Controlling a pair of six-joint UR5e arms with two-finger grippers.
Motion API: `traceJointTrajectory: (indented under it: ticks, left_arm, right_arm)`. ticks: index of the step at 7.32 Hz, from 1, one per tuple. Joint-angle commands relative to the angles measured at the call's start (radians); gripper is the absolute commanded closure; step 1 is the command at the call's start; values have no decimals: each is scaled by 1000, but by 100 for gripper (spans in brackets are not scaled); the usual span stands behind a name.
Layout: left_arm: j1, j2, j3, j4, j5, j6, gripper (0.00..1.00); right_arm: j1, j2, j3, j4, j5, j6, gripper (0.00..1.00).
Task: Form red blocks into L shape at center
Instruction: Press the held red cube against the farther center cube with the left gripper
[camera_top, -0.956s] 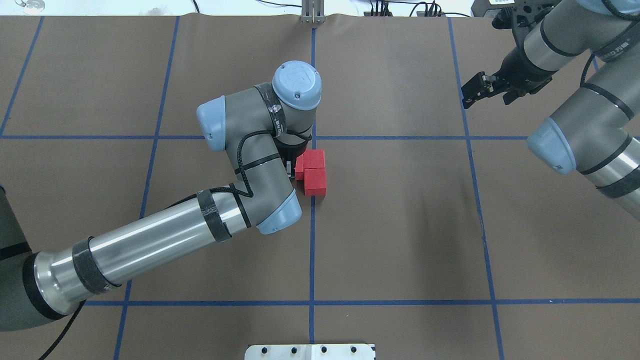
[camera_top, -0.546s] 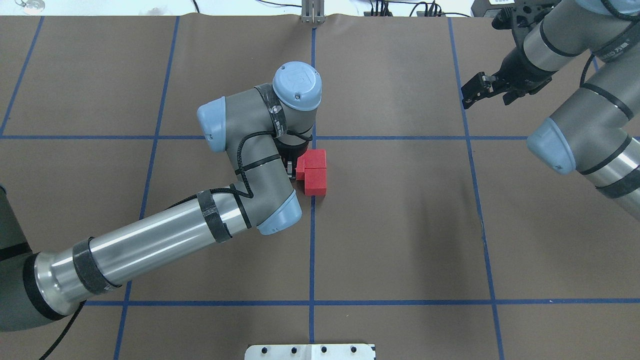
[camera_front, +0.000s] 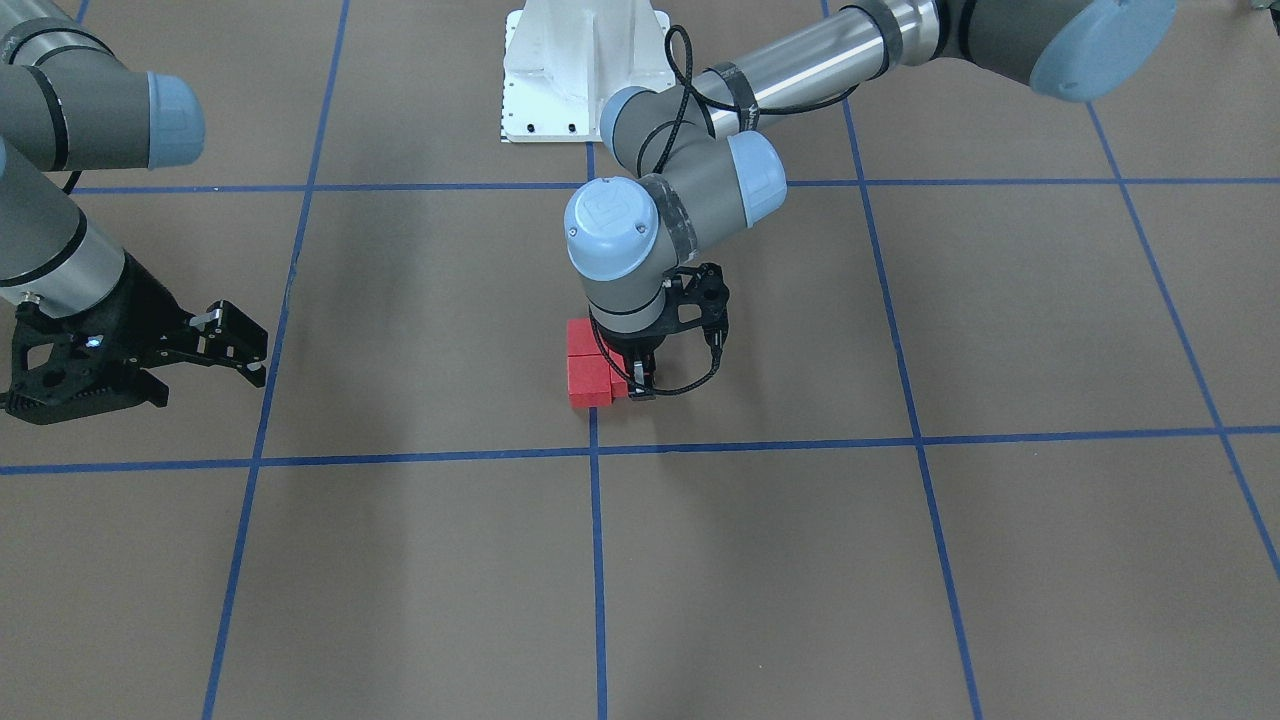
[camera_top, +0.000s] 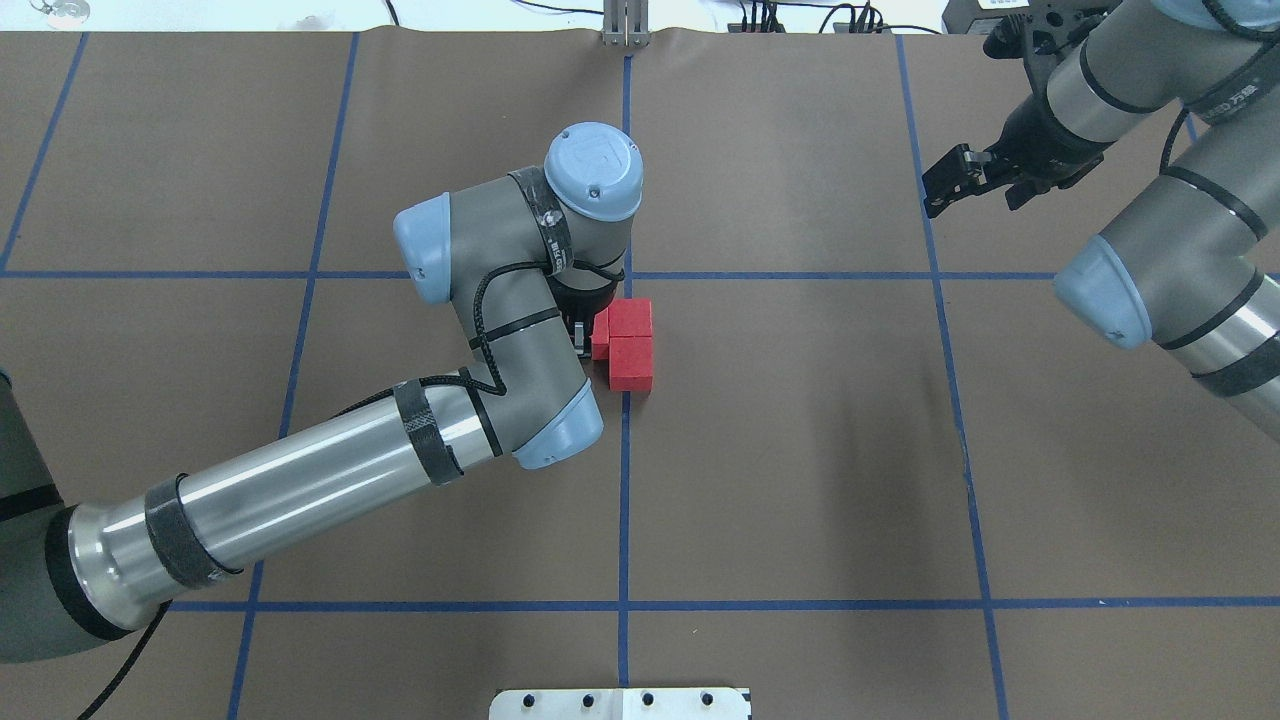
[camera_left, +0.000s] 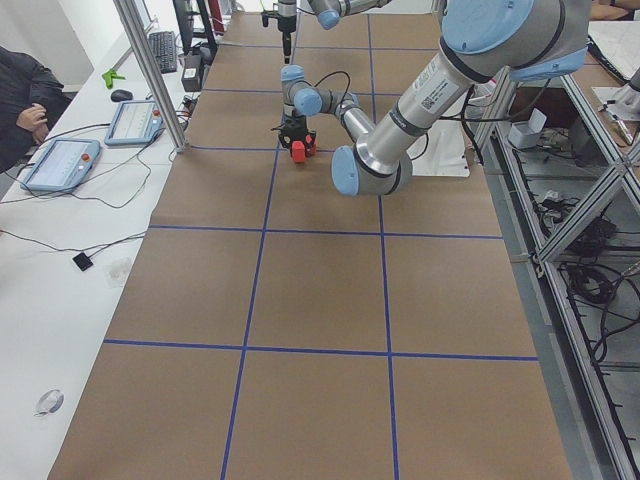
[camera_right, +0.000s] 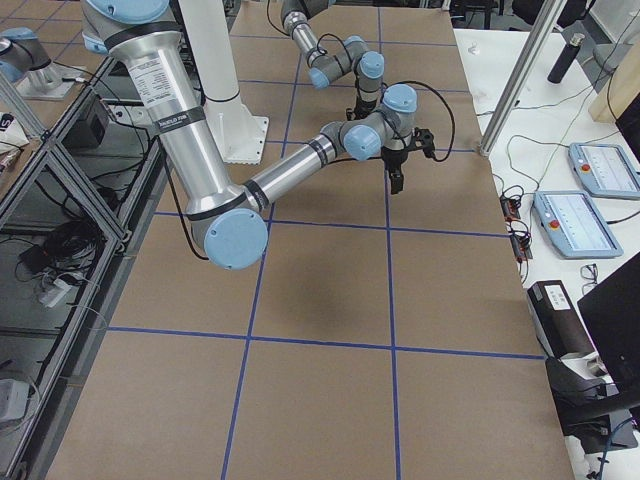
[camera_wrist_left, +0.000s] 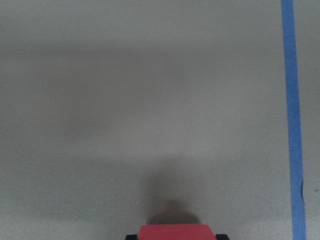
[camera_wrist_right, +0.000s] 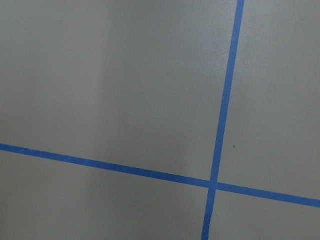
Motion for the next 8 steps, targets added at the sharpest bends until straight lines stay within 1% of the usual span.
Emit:
traceJointTrajectory:
  ticks: [1,2,3,4,7,8]
  left_arm:
    - [0,1,2,0,0,3,57]
    - [0,1,2,0,0,4,49]
    - [1,1,2,0,0,4,44]
    - [1,1,2,0,0,4,42]
    - [1,1,14,0,0,-2,41]
    - [1,1,14,-1,0,0,39]
  right_arm:
    - [0,0,0,0,0,1,1]
    - [0,0,2,0,0,1,1]
    - [0,-1,5,0,0,1,1]
    - [0,-3,5,0,0,1,1]
    - [0,-6,6,0,-2,1,1]
    - [-2,-6,6,0,0,1,1]
